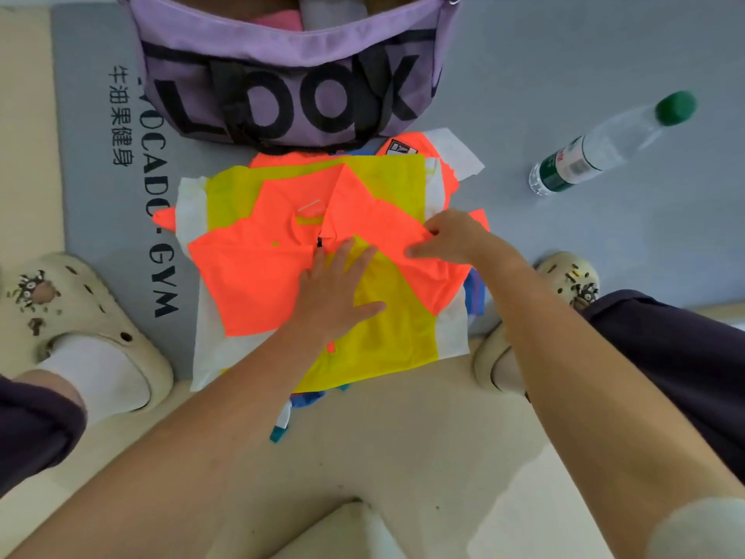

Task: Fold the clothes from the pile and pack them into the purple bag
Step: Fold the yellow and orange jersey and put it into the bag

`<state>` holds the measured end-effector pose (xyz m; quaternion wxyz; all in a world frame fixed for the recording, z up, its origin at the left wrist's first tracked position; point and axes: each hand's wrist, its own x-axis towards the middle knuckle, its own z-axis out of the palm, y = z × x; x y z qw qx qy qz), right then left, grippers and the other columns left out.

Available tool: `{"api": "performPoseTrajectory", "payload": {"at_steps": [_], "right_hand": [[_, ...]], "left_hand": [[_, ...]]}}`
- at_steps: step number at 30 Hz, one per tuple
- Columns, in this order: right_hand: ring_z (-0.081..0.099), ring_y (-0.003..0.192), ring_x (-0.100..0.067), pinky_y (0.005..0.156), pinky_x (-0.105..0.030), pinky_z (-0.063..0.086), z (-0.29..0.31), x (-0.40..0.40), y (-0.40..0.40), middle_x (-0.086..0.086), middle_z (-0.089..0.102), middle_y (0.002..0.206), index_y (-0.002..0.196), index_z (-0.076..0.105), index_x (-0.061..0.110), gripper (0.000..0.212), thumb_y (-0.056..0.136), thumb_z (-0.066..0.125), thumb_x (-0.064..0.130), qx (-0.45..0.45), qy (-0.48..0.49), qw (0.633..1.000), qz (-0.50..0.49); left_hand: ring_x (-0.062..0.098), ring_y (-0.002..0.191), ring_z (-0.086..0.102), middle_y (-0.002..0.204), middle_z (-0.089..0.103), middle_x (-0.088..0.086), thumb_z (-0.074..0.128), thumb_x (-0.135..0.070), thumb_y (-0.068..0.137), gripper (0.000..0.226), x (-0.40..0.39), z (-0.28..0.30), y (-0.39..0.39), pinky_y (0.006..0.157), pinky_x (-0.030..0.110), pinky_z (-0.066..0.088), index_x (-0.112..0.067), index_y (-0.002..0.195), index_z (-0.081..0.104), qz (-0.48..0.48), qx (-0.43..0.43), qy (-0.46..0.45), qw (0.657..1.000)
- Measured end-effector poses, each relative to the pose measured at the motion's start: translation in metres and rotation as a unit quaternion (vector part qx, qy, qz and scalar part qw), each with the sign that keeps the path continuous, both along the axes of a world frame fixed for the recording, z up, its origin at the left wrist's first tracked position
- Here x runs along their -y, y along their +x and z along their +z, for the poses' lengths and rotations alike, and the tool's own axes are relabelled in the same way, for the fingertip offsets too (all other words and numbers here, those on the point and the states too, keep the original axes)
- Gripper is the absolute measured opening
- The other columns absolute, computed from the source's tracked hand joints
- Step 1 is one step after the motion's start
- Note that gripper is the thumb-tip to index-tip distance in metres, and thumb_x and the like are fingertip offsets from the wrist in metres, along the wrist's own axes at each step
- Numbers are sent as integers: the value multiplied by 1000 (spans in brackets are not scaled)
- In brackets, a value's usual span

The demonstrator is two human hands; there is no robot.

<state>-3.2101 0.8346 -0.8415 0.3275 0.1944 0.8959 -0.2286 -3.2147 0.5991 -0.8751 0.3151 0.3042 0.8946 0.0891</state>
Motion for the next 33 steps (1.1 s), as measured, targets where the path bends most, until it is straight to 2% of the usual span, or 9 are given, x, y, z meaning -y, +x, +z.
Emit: {"api": "performPoseTrajectory", "payload": {"at_steps": [3,8,16,21,24,27,29,31,33], "right_hand": [[45,82,-24,76,-37,28,10,-16,12,2,46,69,63,48,18,47,77,66,58,16,95,994,58],[38,60,-18,57,-31,30,21,-30,29,1,39,61,62,47,14,42,76,77,41,-76,-35,994,-68],[53,82,-29,73,-33,35,42,-70,70,-3,53,75,77,61,12,16,85,62,25,46,127,991,0],[54,56,-21,45,-25,39,62,-46,78,-4,55,63,71,59,6,32,86,69,33,90,-19,988,-120],[66,60,-17,52,-25,55,63,-13,76,-12,68,82,94,63,1,28,95,61,30,160,-259,909,-286],[72,76,-29,68,-33,59,63,7,61,-19,73,88,103,62,-1,46,99,47,43,150,-478,792,-348],[73,78,-31,69,-33,58,62,10,51,-18,74,88,105,63,2,46,99,46,45,104,-465,811,-339],[69,64,-27,60,-30,52,58,8,44,-15,72,80,104,63,5,30,99,49,31,14,-360,875,-324],[59,53,-20,52,-25,44,49,5,39,-12,67,72,101,63,8,16,96,50,16,-64,-258,922,-281]], "left_hand": [[42,147,9,164,0,-8,48,-77,80,90,-5,-1,0,109,60,26,-48,151,1,16,9,-12,1000],[44,145,12,163,5,-6,38,-87,73,91,-16,-1,4,107,59,29,-54,148,-3,45,-3,-38,998],[48,145,4,163,-3,-5,37,-92,70,95,-32,6,-1,109,64,24,-54,149,2,69,60,-67,994],[33,131,37,135,44,10,56,-78,71,80,-38,31,13,104,46,33,-24,130,56,142,-34,73,987],[13,90,57,95,59,-1,72,-67,60,59,-44,48,38,82,34,45,-19,94,65,291,174,292,894],[10,106,62,117,66,-2,75,-77,52,89,-40,55,52,89,32,49,-24,122,60,358,562,359,653],[15,114,63,128,65,3,80,-58,64,82,-30,45,52,91,34,54,-20,133,55,414,610,392,551],[22,114,64,128,66,7,76,-30,79,63,-25,37,49,92,41,56,-13,136,55,483,565,360,563],[29,114,63,124,67,9,68,-13,89,42,-20,27,41,97,46,52,-12,130,59,537,467,286,641]]}}
